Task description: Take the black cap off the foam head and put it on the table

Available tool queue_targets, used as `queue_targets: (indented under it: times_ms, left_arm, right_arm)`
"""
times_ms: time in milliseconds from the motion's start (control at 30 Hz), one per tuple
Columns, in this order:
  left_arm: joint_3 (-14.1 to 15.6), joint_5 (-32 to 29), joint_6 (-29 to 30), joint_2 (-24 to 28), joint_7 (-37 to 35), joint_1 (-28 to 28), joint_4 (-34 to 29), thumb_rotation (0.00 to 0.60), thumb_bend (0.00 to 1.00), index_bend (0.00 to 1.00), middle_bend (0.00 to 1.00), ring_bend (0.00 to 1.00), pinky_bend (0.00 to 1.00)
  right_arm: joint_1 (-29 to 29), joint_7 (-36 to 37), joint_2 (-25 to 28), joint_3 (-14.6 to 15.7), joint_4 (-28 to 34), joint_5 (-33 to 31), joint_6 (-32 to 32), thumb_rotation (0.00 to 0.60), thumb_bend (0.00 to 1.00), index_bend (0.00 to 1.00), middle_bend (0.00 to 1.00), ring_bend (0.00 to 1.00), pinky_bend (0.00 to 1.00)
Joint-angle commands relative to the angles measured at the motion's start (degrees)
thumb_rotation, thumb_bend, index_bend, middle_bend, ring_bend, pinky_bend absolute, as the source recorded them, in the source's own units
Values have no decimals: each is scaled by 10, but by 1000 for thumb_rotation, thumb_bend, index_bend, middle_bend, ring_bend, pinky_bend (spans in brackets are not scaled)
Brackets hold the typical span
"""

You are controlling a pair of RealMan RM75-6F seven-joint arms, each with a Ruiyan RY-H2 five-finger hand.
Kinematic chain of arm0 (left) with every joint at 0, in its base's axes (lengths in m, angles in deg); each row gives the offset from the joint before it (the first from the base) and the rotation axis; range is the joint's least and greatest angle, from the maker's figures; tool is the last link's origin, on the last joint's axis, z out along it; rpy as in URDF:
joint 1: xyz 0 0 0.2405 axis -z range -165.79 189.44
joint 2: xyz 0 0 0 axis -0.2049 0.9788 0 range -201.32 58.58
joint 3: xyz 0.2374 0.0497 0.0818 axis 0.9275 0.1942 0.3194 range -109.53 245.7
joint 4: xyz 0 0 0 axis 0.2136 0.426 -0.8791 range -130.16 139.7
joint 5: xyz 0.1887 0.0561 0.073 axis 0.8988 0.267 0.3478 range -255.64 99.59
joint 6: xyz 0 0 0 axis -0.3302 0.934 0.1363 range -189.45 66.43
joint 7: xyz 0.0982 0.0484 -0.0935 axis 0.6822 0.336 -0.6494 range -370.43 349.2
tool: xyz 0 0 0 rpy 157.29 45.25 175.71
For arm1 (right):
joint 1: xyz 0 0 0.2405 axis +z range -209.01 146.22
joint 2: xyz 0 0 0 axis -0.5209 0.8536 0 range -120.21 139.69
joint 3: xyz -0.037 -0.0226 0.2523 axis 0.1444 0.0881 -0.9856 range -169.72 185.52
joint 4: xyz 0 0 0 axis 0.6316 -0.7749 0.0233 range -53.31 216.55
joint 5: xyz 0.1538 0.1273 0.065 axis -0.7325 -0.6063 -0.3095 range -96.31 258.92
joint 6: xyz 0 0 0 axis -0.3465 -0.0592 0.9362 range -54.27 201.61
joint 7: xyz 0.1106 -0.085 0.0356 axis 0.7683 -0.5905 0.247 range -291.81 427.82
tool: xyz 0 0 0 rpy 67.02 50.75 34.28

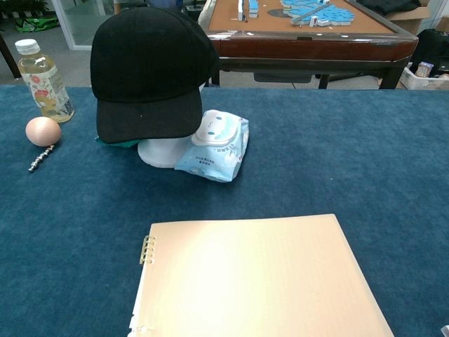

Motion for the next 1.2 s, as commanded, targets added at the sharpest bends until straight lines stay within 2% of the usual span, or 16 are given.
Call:
queue_targets:
  times_ms: [33,233,333,433,500,700,800,1100,1200]
  left_arm:
    - [0,0,-4,0,-1,2,4,600,27,344,254,193,393]
    - [-2,0,-1,-1,6,1,-3,600,27,347,269,212,419]
    - [-5,5,7,-7,1,1,-9,600,27,354,298,278,459]
    - [-8,12,11,-14,-8,4,-15,600,27,388,395,391,541]
    - [-10,20,9,-19,-17,10,-18,600,27,445,487,458,589]
    - [-17,39,2,-35,-46,31,-18,600,27,634,731,620,673]
    - [-21,48,-2,-49,-51,42,-14,600,27,703,819,680,701]
    - [-28,60,-40,-81,-50,83,-22,600,26,800,944,768,757]
    - [-41,64,-23,-112,-65,90,0,600,26,804,955,778,762]
  right_arm:
    - [-2,4,-2,0,-4,2,2,600,0,330,215,192,303]
    - [1,10,-9,-5,-15,14,5,600,0,361,246,191,303]
    - [4,14,-9,-6,-20,16,1,600,0,368,263,193,306]
    - [7,13,-7,-9,-22,15,-4,600,0,373,285,194,322]
    - [10,9,-4,-11,-23,16,-5,600,0,378,296,198,334]
    - [17,2,4,-20,-29,12,-9,600,0,392,312,211,349]
    - [20,2,8,-25,-31,7,-10,600,0,396,315,214,349]
    - [22,7,20,-35,-31,-3,-9,600,0,398,316,215,349]
    - [20,13,19,-36,-36,-5,-7,600,0,398,316,215,349]
